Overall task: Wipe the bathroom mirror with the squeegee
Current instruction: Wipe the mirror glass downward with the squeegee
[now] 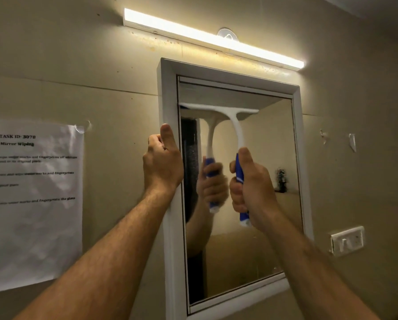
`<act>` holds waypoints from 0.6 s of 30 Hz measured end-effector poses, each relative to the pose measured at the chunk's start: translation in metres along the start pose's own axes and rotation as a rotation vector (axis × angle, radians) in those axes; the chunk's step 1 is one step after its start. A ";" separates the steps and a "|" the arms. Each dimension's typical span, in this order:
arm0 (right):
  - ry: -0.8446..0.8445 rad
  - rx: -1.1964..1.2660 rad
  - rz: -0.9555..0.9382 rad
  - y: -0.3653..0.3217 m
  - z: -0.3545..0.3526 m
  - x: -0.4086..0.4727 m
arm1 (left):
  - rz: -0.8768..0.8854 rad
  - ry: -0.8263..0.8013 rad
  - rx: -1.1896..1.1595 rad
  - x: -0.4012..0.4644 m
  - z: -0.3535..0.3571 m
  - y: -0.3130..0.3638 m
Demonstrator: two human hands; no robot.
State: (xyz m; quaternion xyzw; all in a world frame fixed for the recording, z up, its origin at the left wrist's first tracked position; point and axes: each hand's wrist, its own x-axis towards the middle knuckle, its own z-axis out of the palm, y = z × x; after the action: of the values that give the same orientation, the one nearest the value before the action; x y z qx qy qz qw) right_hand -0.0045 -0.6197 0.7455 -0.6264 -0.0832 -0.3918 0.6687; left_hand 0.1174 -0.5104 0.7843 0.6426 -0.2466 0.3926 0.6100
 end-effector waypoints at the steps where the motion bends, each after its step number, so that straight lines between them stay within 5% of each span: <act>1: -0.007 0.029 0.017 0.001 0.001 -0.001 | 0.001 0.002 0.002 0.000 0.000 -0.001; 9: 0.049 -0.084 -0.062 -0.030 0.011 0.019 | 0.019 0.003 0.001 0.006 -0.002 0.005; 18: 0.042 -0.126 -0.040 0.036 -0.002 -0.020 | 0.006 -0.001 -0.006 0.002 -0.005 0.002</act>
State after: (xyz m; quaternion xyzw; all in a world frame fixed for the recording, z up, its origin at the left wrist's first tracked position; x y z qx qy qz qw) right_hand 0.0037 -0.6164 0.7048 -0.6572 -0.0568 -0.4224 0.6216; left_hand 0.1160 -0.5051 0.7871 0.6403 -0.2499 0.3933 0.6107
